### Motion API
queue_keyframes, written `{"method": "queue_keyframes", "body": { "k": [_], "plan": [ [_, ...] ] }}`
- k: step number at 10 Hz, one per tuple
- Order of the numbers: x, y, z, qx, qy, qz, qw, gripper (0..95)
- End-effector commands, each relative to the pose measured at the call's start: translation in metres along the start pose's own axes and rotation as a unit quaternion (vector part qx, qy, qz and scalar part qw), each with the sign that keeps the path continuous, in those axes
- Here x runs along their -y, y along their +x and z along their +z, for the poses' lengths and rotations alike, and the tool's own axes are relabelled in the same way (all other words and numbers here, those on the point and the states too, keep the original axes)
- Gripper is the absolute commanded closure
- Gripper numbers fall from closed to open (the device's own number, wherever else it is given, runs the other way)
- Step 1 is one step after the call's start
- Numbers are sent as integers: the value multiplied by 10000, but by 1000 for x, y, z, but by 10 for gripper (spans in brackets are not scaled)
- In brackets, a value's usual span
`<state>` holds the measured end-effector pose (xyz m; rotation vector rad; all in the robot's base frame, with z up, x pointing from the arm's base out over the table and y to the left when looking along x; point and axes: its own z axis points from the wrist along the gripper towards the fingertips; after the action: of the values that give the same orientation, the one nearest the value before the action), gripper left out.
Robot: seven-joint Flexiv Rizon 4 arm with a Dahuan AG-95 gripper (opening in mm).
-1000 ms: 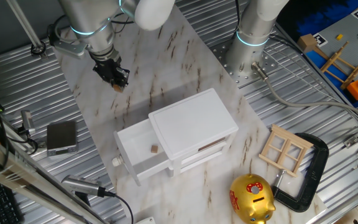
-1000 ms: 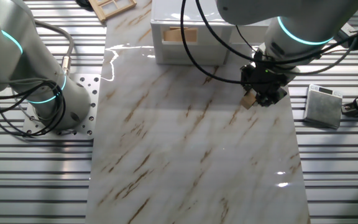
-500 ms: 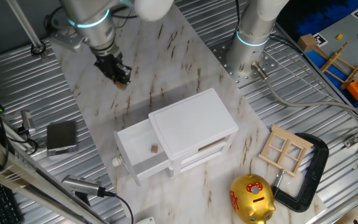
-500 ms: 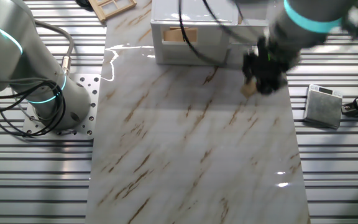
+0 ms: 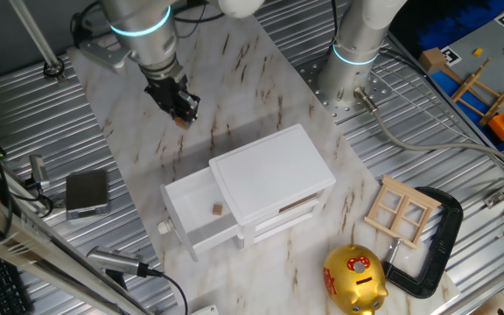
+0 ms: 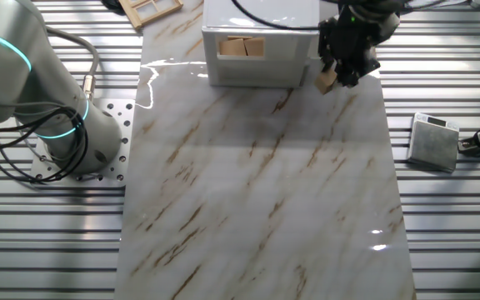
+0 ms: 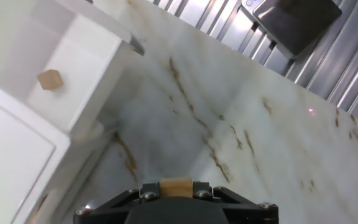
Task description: Put things in the drawer
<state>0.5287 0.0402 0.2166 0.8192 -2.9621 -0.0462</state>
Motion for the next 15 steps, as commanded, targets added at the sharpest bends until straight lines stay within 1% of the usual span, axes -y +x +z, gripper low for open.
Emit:
{"method": "queue_keyframes", "body": {
  "k": [1, 2, 3, 5, 6, 7, 8, 9, 10, 11, 12, 13, 14, 15],
  "plan": [
    [1, 2, 1, -21, 16, -3, 10000, 950],
    [1, 2, 1, -7, 6, -67, 10000, 950],
    [1, 2, 1, -24, 43, -137, 9999, 950],
    [1, 2, 1, 52, 64, -234, 9997, 950],
    [1, 2, 1, 97, 42, -236, 9997, 950],
    [1, 2, 1, 165, -100, -98, 9998, 950],
    [1, 2, 1, 170, -107, -81, 9998, 950],
    [-9, -5, -11, 143, -117, 76, 9998, 950],
    [-23, -12, -30, 111, -137, 173, 9997, 950],
    [-26, -14, -35, 99, -138, 224, 9996, 950],
    [-39, -22, -46, 64, -141, 340, 9993, 950],
    [-45, -28, -50, 52, -134, 420, 9990, 950],
    [-55, -42, -55, 58, -135, 535, 9985, 950],
    [-60, -51, -56, 59, -139, 604, 9981, 950]
  ]
}}
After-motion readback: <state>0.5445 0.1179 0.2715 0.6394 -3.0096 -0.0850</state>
